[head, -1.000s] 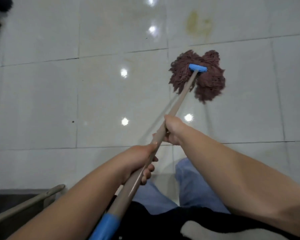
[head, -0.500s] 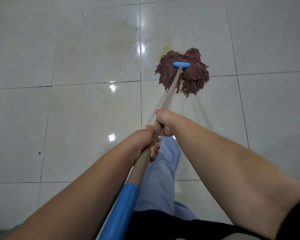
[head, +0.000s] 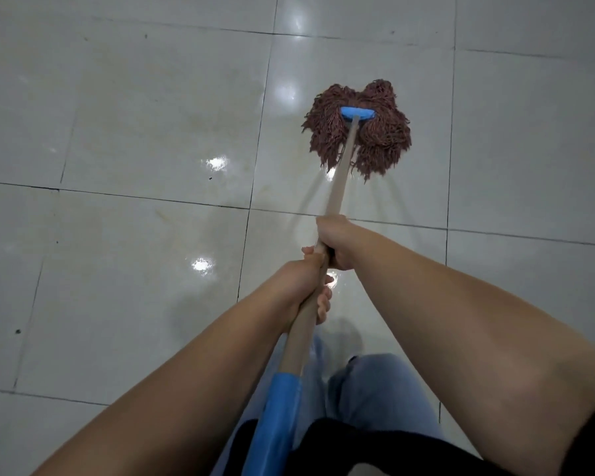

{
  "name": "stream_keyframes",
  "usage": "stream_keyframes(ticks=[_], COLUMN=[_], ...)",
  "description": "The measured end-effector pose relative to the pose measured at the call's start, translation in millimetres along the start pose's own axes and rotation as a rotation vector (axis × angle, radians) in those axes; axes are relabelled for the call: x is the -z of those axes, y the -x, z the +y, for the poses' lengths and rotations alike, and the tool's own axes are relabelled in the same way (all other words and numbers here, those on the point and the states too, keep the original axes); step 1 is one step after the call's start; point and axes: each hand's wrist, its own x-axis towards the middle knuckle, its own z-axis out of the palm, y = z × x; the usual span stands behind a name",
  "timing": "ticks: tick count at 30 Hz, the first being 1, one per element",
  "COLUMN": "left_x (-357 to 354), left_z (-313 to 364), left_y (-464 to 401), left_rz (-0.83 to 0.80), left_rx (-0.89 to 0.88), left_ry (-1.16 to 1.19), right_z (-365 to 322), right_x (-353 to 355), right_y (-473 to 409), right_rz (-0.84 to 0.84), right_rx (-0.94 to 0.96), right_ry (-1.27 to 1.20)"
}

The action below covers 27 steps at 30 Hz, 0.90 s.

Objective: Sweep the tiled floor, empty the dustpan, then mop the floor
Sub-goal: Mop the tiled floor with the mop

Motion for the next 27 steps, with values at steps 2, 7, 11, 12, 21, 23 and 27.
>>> stream_keyframes(ticks=[2, 7, 11, 12, 21, 23, 27], left_x=[-14.3, -62.2, -112.5, -126.0, -184.1, -186.7, -185.7], left_z=[24.9, 89.6, 147.4, 161.3, 224.8, 211.0, 146.6], left_y=[-1.7, -17.5, -49.5, -60.1, -108.1, -102.1, -88.9], left_rz=[0.002, 0.054, 0.130, 0.141, 0.194, 0.179, 0.219], left_rx=[0.001, -0.037, -0.059, -0.062, -0.062, -0.054, -0.063], left_ry=[0.000, 0.043, 0.081, 0.086, 0.126, 0.135, 0.165], right_z=[-24.0, -91.5, -148.2, -161.8, -226.3, -219.8, -173.0], right_x=[14.0, 58.7, 100.9, 112.9, 172.0, 174.4, 167.2], right_y=[-2.6, -28.5, -67.2, -78.2, -123.1, -121.6, -110.7], right_rz=[-0.022, -0.049, -0.059, -0.047, -0.126, -0.130, -0.066], right_rx=[-0.017, -0.001, -0.013, -0.012, 0.036, 0.035, 0.034], right_ry=[0.008, 0.063, 0.128, 0.143, 0.295, 0.243, 0.284])
